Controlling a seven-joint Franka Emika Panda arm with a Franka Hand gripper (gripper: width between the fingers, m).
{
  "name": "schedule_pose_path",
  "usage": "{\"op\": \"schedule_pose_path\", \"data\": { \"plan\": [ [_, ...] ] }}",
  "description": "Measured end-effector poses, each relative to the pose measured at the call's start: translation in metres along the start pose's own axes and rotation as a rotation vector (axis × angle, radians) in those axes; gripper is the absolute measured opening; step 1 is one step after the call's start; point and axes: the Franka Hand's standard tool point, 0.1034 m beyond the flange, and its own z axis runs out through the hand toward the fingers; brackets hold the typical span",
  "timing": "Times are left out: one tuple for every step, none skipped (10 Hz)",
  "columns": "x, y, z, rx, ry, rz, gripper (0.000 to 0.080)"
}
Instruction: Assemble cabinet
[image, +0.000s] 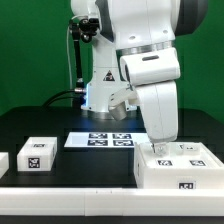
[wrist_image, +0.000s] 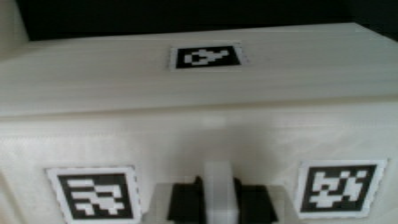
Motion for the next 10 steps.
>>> {"op": "schedule_pose_path", "data": {
  "plan": [
    [0.000,0.000,-0.002,-0.005,-0.001,0.009,0.0145],
    [0.002,0.000,-0.016,-0.026,-0.012,0.022,0.0316],
    [0.002,-0.004,-0.026,-0.036,-0.023,0.020,0.0316],
    [0.005,-0.010,-0.037,-0.047,-0.034,0.023,0.0455],
    [0.006,-0.019,-0.044,-0.058,-0.046,0.018,0.0593],
    [0.005,-0.021,-0.043,-0.053,-0.047,0.018,0.0593],
    [0.005,-0.021,-0.042,-0.052,-0.046,0.019,0.0633],
    [0.005,-0.021,-0.042,-0.051,-0.045,0.020,0.0644],
    [0.005,-0.022,-0.041,-0.051,-0.045,0.020,0.0644],
    [0.005,-0.022,-0.041,-0.050,-0.045,0.020,0.0649]
  ]
}}
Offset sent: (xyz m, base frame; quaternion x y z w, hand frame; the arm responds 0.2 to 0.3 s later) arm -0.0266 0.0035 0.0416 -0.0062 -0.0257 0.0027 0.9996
